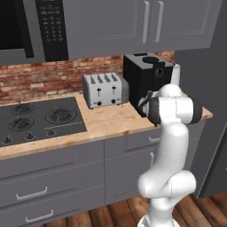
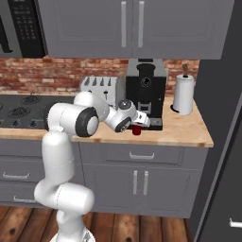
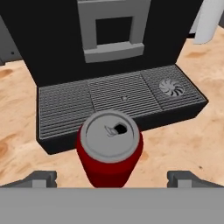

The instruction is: Four empty soda cans are scattered around the kitchen. Gather all the cans and cluster them next to the stove for recycling.

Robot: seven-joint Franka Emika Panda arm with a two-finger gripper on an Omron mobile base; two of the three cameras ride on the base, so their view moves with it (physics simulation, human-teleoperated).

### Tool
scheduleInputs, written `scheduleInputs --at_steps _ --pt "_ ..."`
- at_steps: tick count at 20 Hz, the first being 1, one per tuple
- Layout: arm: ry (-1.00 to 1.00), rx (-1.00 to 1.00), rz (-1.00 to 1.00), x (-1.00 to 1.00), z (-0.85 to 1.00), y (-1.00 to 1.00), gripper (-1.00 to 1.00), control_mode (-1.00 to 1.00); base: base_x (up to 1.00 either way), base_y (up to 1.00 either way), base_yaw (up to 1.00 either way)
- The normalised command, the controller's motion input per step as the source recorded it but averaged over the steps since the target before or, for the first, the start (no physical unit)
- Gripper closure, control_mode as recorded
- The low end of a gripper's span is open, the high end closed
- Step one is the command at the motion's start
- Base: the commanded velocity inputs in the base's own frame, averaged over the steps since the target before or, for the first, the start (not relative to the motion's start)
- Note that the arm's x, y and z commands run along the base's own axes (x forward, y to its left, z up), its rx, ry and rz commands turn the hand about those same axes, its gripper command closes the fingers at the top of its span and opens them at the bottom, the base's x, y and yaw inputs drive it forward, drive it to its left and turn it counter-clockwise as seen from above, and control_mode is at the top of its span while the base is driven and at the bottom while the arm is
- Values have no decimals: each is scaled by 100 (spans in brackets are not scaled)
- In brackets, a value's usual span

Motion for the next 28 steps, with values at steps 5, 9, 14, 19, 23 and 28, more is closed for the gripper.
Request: scheduleInputs --at_steps 5,9,14,19,23,28 --pt "0 0 0 24 -1 0 -100 -100 0 0 0" --pt "0 0 0 20 -4 0 -100 -100 0 0 0" --pt "0 0 0 4 -9 -5 100 -100 0 0 0" --pt "0 0 0 0 -5 -4 100 -100 0 0 0" --pt "0 0 0 -4 -2 0 100 -100 0 0 0" --pt "-1 0 1 -42 17 -9 100 -100 0 0 0"
